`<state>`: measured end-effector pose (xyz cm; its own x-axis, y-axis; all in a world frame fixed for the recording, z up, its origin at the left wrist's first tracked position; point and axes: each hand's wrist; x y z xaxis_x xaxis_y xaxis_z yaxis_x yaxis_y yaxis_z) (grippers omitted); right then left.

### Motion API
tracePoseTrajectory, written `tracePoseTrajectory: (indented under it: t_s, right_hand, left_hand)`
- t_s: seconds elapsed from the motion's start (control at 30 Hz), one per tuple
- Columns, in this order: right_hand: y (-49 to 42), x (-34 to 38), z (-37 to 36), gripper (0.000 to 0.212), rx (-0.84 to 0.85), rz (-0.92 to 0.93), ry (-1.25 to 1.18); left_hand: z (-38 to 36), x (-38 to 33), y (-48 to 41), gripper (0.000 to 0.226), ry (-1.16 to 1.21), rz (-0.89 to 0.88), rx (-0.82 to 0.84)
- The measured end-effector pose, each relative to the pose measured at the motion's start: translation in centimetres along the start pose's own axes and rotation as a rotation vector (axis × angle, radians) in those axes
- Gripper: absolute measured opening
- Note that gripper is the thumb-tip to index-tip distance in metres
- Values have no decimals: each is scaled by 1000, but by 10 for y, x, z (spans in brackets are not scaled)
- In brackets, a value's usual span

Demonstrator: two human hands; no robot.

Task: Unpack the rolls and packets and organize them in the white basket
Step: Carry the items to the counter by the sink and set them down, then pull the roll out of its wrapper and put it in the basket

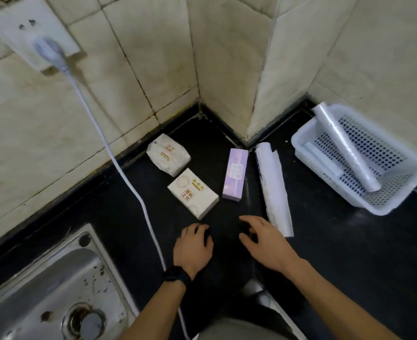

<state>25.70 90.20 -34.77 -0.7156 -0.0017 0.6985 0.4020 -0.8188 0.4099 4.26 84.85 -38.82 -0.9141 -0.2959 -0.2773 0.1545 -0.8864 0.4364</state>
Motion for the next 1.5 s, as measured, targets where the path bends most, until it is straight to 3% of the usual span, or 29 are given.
tracePoseTrajectory:
  t_s: [0.27, 0.5, 0.67, 0.77, 0.93, 1.13, 1.23, 1.37, 1.5]
  right_hand:
    - [82, -86, 38, 42, -313, -208, -10]
    - [116, -155, 45, 56, -475, -408, 33]
    - [122, -191, 26, 67, -354, -558, 140]
    - [130, -207, 4, 72, -268, -583, 184]
    - [135, -221, -7, 71, -257, -544, 177]
    - [133, -213, 10, 76, -120, -577, 137]
    - [137, -197, 36, 88, -120, -577, -118]
    - [145, -157, 73, 101, -394, -530, -782]
    - [148, -131, 90, 97, -431, -416, -1043]
  left_hand:
    - [-11, -103, -16, 43, 108, -202, 65]
    - [-24, -186, -55, 79, 450, 52, 165]
    - [-45, -213, -64, 111, 336, 153, 131]
    - [-57, -217, -61, 117, 299, 136, 95]
    - [-61, -211, -59, 106, 357, 138, 104]
    - [-39, -196, -33, 85, 847, 236, 356]
    - [-38, -193, -4, 88, 903, 143, 452]
    - [-44, -198, 35, 88, 937, -5, 504]
    - [-45, -200, 59, 92, 917, -71, 555]
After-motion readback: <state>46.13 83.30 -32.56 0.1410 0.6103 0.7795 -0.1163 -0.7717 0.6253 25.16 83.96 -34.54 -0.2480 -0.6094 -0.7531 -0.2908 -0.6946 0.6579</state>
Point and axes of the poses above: each hand's wrist, its own y-axis away from the middle knuckle, its own z-axis out of the back of the hand, x = y × z, and after that the axes turned 4 degrees about -y, right-handed
